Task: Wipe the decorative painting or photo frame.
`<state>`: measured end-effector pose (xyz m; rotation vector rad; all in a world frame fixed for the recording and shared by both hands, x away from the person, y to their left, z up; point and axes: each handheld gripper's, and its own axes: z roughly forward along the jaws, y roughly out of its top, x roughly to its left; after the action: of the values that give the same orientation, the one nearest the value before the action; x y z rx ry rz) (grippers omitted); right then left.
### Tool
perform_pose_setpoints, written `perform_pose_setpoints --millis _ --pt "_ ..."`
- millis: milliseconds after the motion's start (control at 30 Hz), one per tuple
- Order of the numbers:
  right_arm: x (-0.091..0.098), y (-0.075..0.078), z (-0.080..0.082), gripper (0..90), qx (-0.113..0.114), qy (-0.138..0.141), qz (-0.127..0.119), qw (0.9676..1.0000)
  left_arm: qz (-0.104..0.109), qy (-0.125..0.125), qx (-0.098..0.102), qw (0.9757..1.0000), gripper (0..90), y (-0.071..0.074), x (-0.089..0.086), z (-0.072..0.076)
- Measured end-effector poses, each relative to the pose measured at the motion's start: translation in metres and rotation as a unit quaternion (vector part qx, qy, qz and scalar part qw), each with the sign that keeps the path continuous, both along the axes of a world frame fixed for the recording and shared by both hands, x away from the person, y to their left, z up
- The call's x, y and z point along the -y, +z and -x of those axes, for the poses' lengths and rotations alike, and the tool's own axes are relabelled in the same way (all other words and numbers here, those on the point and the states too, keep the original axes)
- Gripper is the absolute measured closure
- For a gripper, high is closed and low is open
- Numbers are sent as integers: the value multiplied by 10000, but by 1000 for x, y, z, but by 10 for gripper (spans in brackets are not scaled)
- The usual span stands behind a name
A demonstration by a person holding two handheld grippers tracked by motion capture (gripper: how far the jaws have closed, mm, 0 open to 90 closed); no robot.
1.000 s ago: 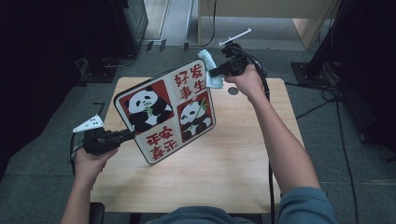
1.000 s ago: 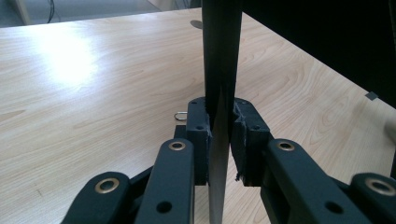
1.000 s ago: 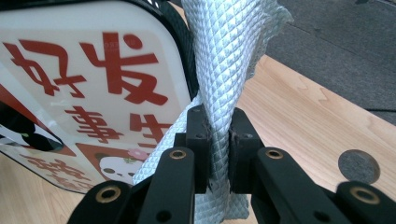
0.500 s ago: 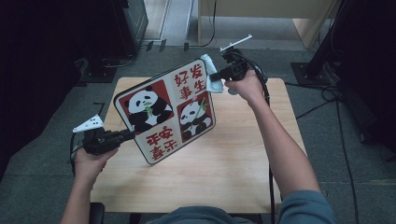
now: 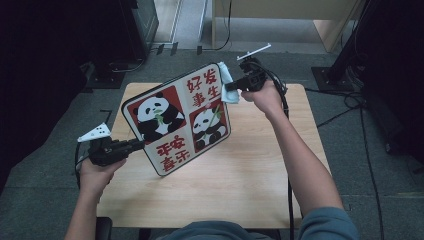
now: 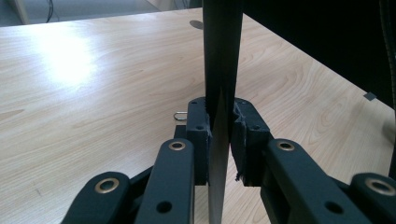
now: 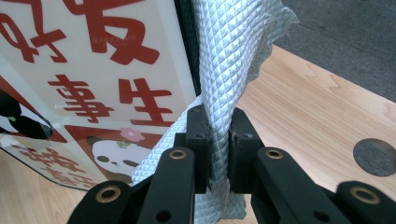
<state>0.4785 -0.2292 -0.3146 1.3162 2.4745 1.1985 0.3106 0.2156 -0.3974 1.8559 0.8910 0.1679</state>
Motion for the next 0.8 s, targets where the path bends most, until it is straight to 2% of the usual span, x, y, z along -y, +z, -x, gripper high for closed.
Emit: perform_pose_setpoints --millis 233,300,433,800 --pt "2 -10 2 819 -56 -21 -56 10000 4 -1 -2 10000 787 0 0 0" --pt "3 -14 4 819 5 -31 -107 9999 3 -5 -1 10000 787 0 0 0" --pt "5 -20 5 818 -65 -51 -129 9999 2 -2 0 10000 787 0 0 0" --pt "8 -34 12 818 0 -104 -247 9996 -14 -5 6 10000 787 0 0 1"
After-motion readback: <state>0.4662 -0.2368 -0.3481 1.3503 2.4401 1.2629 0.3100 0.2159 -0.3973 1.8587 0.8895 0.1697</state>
